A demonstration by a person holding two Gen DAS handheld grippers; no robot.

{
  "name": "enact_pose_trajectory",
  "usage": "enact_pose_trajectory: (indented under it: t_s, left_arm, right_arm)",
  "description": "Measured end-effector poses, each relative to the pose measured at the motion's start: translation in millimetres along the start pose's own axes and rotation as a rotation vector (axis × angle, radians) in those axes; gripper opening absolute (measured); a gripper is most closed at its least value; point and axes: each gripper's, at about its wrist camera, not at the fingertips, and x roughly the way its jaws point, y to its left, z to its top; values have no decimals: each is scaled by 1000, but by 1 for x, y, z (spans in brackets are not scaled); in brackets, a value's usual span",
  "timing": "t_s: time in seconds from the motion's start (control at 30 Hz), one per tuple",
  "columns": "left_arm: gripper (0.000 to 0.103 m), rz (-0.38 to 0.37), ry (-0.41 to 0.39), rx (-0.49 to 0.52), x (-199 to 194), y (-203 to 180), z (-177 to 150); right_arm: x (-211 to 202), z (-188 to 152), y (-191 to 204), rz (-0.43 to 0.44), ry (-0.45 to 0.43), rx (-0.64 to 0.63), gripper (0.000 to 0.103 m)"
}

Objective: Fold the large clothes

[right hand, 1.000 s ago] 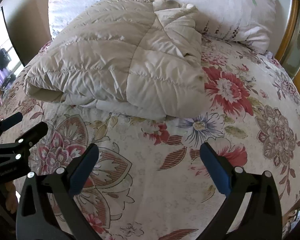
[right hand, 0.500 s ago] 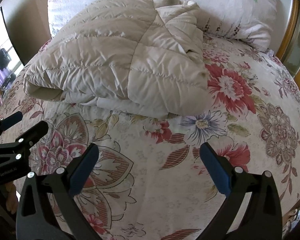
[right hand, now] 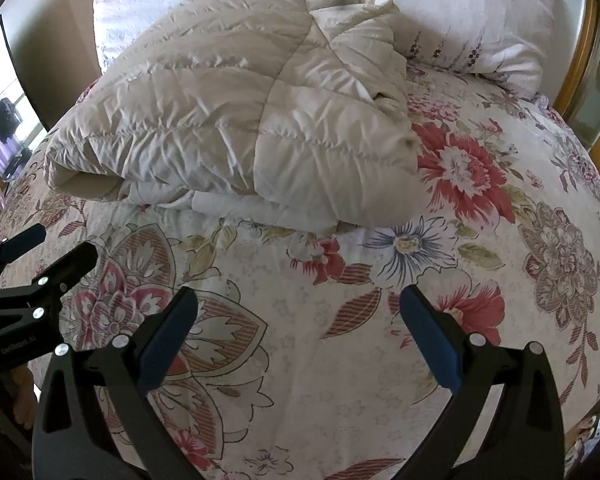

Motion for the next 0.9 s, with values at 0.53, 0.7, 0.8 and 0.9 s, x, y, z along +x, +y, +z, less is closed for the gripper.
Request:
enact_pose_trajectory:
  t_s: [0.53, 0.7, 0.8, 0.9]
  left_arm:
    - [102, -6, 7, -6, 3, 1, -1]
    - [102, -4, 10, -13, 4, 3, -1]
    - [102, -4, 10, -13, 4, 3, 0]
    - [102, -5, 12, -14, 4, 4, 0]
  right_arm:
    - [4, 0, -1, 4, 8, 7, 101]
    - [4, 0, -1, 5, 9, 6, 101]
    - [4, 0, -1, 4, 9, 6, 101]
    - [4, 0, -1, 5, 10, 6, 101]
